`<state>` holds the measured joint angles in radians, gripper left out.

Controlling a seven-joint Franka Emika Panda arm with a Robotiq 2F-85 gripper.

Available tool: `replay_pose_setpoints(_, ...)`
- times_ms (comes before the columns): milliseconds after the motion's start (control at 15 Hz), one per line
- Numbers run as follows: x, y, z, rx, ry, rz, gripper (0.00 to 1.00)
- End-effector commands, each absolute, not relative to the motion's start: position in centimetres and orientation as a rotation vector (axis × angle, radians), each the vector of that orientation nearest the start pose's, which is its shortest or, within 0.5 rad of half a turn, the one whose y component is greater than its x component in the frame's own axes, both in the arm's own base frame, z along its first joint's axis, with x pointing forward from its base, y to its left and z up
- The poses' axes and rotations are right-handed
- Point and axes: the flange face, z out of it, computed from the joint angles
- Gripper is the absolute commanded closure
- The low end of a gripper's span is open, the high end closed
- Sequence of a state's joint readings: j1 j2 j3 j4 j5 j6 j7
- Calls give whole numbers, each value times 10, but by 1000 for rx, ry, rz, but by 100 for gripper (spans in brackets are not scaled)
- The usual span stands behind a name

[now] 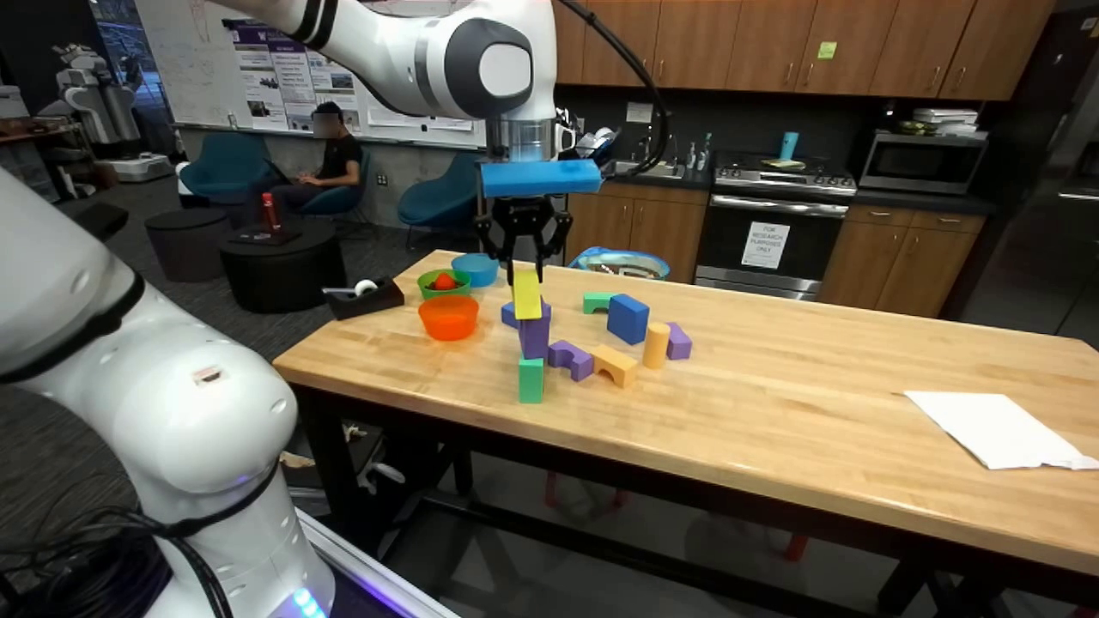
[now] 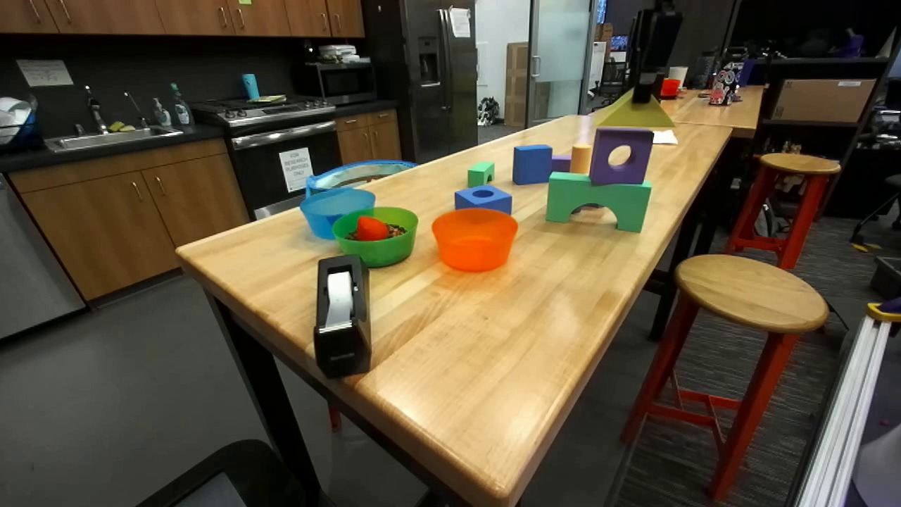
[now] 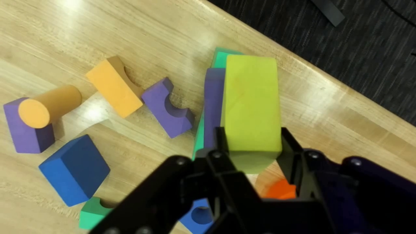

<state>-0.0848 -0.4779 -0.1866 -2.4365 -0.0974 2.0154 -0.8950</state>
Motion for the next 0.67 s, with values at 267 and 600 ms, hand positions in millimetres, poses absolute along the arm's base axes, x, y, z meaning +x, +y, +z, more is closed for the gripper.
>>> replay_pose_setpoints(267,398,-123,482,-3006,-1072,-60,85)
replay_pose_setpoints(600,401,-122,480,-3003,-1078,-57,85)
